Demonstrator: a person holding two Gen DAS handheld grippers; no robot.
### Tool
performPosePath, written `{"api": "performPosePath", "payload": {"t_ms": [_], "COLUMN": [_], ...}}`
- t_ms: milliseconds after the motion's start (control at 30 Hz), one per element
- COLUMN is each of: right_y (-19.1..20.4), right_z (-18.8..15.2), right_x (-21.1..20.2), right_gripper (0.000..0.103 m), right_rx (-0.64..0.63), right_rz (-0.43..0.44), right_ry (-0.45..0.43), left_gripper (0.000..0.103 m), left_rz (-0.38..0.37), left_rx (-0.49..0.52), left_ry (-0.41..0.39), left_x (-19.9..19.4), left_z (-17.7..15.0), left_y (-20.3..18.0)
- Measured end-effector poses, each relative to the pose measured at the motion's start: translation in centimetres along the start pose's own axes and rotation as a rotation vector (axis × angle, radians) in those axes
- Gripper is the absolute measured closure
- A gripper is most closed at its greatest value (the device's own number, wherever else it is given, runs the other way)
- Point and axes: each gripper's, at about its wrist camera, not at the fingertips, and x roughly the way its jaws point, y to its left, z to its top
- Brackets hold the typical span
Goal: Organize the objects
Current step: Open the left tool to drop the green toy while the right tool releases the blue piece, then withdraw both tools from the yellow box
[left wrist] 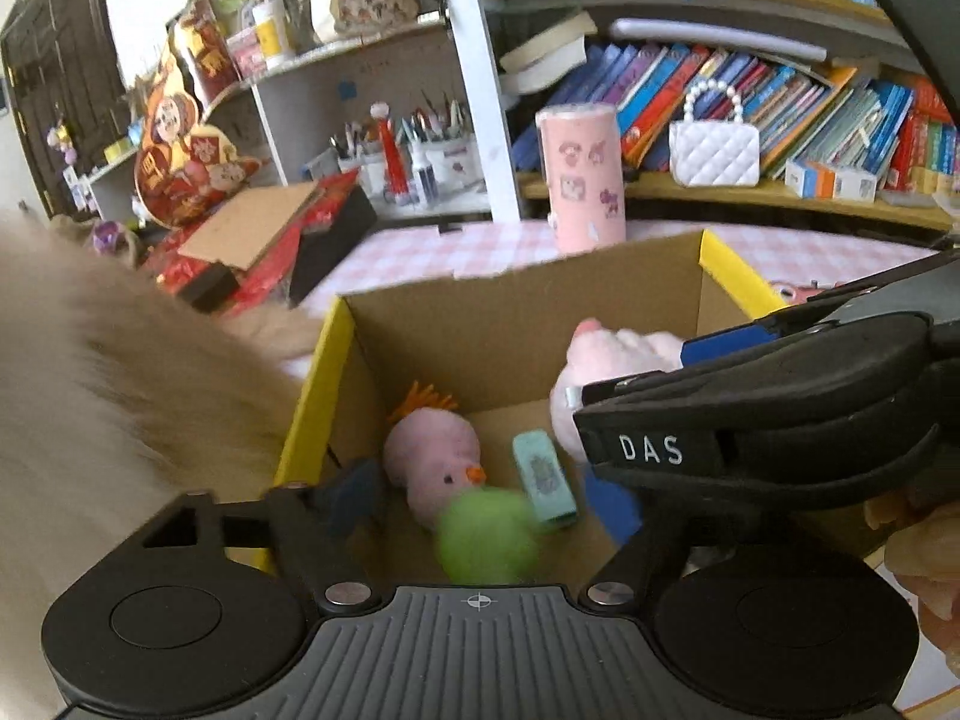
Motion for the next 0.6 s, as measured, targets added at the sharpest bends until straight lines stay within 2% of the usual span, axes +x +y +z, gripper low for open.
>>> {"api": "performPosePath", "payload": {"t_ms": [167, 333, 600], "right_y": [0.0, 0.4, 1.6], "right_z": [0.3, 0.2, -2.2], "right_x": [-2.4, -5.2, -9.7], "right_gripper": [0.056, 0.056, 0.056], "right_rx": [0.031, 0.04, 0.06], "right_rz": [-0.036, -0.083, -0.19], "right_ry": [-0.068, -0.135, -0.199], "left_gripper": [0.018, 0.004, 0.003], "left_rz": [-0.014, -0.027, -0.049], "left_rx": [-0.011, -0.015, -0.046], "left_ry": [-0.061, -0.103, -0.162], "left_x": [-1.9, -3.7, -7.5], "left_z": [0.4, 0.3, -1.3], "left_y": [0.2, 0.5, 1.3]}}
